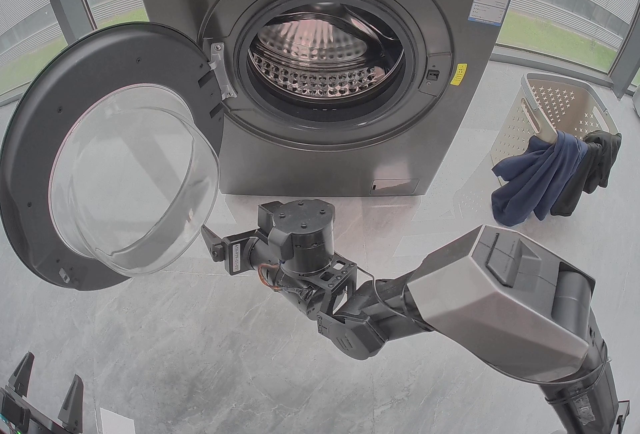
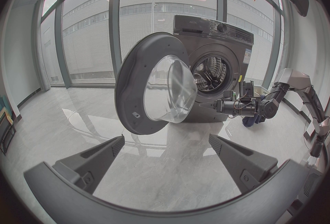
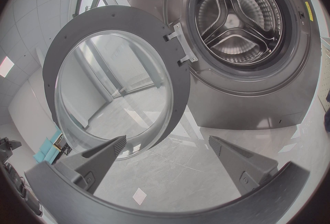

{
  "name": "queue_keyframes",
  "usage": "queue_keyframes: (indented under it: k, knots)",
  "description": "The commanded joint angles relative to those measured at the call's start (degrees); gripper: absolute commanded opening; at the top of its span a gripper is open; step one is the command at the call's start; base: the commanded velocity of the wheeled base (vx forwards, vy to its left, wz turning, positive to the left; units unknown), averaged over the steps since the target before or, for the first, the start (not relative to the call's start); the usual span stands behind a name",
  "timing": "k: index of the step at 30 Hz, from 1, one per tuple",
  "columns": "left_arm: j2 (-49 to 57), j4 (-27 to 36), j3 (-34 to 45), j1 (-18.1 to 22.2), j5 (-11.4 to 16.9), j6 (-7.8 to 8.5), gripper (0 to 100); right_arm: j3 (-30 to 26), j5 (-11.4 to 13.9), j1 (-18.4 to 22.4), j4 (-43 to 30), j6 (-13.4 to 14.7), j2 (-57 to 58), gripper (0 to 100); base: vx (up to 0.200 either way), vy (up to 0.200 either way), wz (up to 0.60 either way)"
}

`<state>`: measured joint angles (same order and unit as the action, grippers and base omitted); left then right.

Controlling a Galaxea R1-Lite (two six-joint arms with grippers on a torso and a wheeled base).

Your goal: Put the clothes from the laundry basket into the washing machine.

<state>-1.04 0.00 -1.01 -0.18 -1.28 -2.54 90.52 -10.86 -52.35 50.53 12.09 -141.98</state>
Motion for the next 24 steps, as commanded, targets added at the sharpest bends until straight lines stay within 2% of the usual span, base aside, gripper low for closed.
queue_keyframes:
  k: [1, 10, 16, 20, 24]
  knots:
    - [0.6, 0.0, 0.9, 0.0, 0.0, -0.01, 100, 1.5, 0.1, 0.0, -0.1, 0.0, -0.9, 100, 0.000, 0.000, 0.00]
    - [0.6, 0.0, 0.9, 0.0, 0.0, -0.01, 100, 7.1, -0.5, -0.4, -0.9, 0.0, -2.9, 100, 0.000, 0.000, 0.00]
    - [0.6, 0.0, 0.9, 0.0, 0.0, -0.01, 100, 9.0, -0.7, -0.2, -1.6, 0.0, -3.5, 100, 0.000, 0.000, 0.00]
    - [0.6, 0.0, 0.9, 0.0, 0.0, -0.01, 100, 12.2, -0.8, -0.4, -3.2, 0.1, -4.4, 100, 0.000, 0.000, 0.00]
    - [0.6, 0.0, 0.9, 0.0, 0.0, -0.01, 100, 18.1, -1.0, -0.4, -5.4, 0.1, -7.5, 100, 0.000, 0.000, 0.00]
